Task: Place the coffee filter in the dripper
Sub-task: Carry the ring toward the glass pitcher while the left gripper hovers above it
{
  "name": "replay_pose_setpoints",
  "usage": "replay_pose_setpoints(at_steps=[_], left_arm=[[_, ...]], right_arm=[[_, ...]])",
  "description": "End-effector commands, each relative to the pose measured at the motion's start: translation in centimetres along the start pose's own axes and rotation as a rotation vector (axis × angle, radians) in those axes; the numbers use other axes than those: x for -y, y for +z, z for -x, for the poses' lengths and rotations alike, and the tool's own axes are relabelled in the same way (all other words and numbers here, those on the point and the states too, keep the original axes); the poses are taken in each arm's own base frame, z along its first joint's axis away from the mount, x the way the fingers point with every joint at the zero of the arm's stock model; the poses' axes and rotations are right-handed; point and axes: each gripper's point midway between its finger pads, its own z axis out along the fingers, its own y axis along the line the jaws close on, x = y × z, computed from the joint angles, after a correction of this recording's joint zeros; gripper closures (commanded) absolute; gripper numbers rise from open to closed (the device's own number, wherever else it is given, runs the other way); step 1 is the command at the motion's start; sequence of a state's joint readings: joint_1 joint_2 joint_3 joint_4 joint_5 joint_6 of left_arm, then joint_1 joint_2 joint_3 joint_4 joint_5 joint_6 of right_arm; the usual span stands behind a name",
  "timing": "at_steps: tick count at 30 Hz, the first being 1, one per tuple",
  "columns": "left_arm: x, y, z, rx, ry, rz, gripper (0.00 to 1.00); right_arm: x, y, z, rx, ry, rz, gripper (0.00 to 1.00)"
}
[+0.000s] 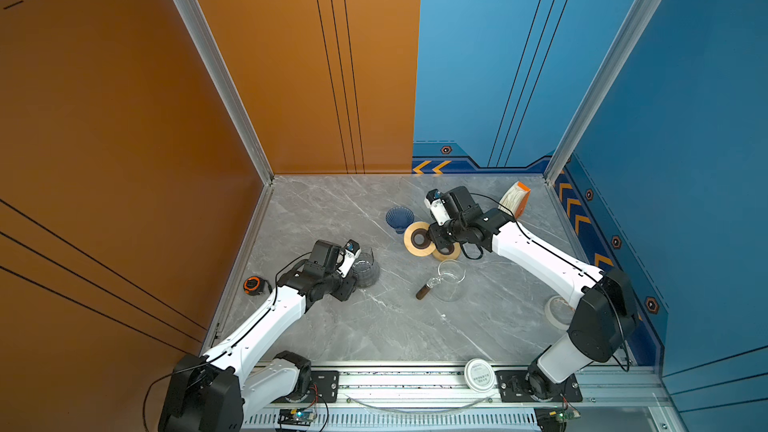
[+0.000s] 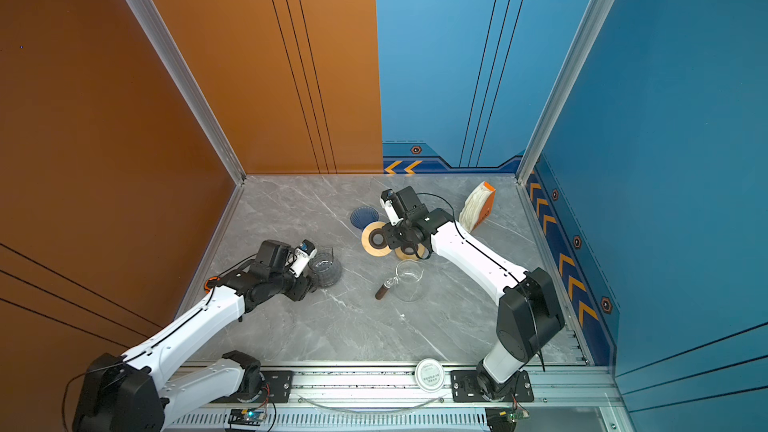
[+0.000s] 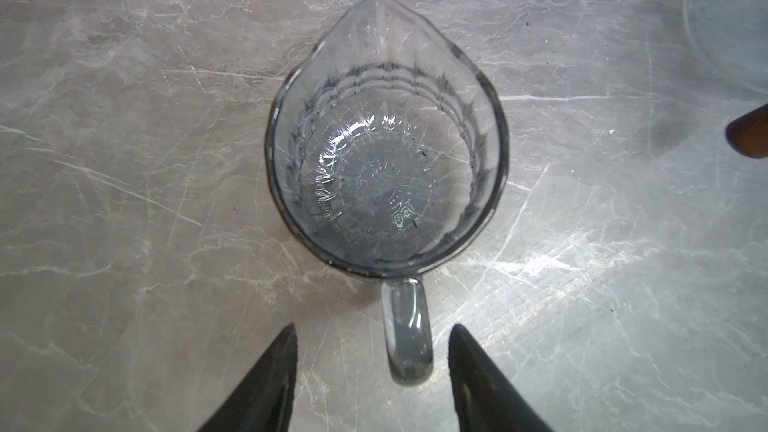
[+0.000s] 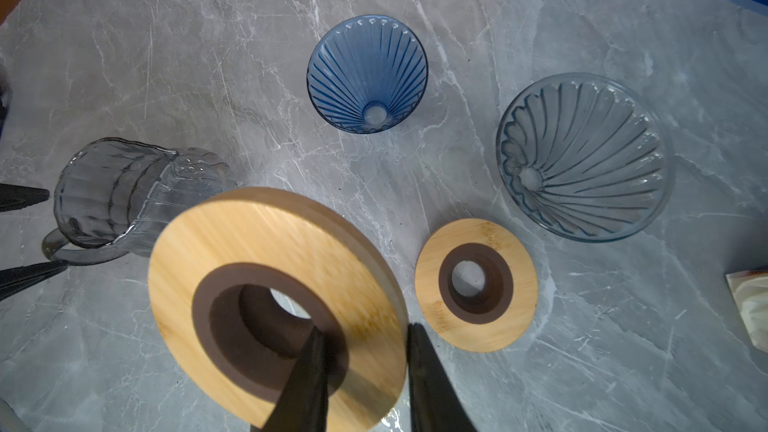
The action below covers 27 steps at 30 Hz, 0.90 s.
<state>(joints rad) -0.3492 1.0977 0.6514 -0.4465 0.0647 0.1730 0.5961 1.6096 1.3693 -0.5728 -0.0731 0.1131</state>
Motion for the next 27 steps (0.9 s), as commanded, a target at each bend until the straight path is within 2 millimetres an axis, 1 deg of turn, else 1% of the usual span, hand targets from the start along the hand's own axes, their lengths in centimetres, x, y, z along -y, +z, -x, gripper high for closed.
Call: replay_pose_setpoints(at_steps=[1, 9, 12, 15, 18, 21, 25, 27], left_arm=[[0.4, 0.3, 0.4, 0.014, 0.017, -0.021, 0.44], [0.7, 1.1, 0.3, -0.013, 0.029, -0.044, 0.51], [0.6, 1.4, 0.2, -0.026, 0.027, -0.046, 0.52], [0.6, 1.7, 0.3, -0.030, 0.026, -0.049, 0.56], [0.6, 1.8, 0.4, -0.033, 0.026, -0.052, 0.57], [0.9, 1.8, 0.6, -0.028, 0.038, -0.069, 0.62], [0.9, 1.8, 0.8, -0.027, 0.046, -0.070, 0.66], [0.9, 1.9, 0.9, -0.029, 0.047, -0.072, 0.71]], right_arm=[[0.9, -1.3, 0.9, 0.058, 0.030, -0.028, 1.00], [1.8, -1.8, 0.7, 0.076, 0.046, -0.043, 1.00], [1.9, -1.9, 0.6, 0.078, 0.045, -0.043, 1.00], [2.0, -1.9, 0.5, 0.083, 0.041, -0.041, 1.00], [2.1, -2.0, 0.3, 0.083, 0.040, -0.042, 1.00], [2.4, -1.9, 0.1, 0.080, 0.043, -0.047, 1.00], [2.7, -1.8, -0.2, 0.073, 0.042, -0.054, 1.00], [2.9, -1.8, -0.2, 0.073, 0.045, -0.057, 1.00]])
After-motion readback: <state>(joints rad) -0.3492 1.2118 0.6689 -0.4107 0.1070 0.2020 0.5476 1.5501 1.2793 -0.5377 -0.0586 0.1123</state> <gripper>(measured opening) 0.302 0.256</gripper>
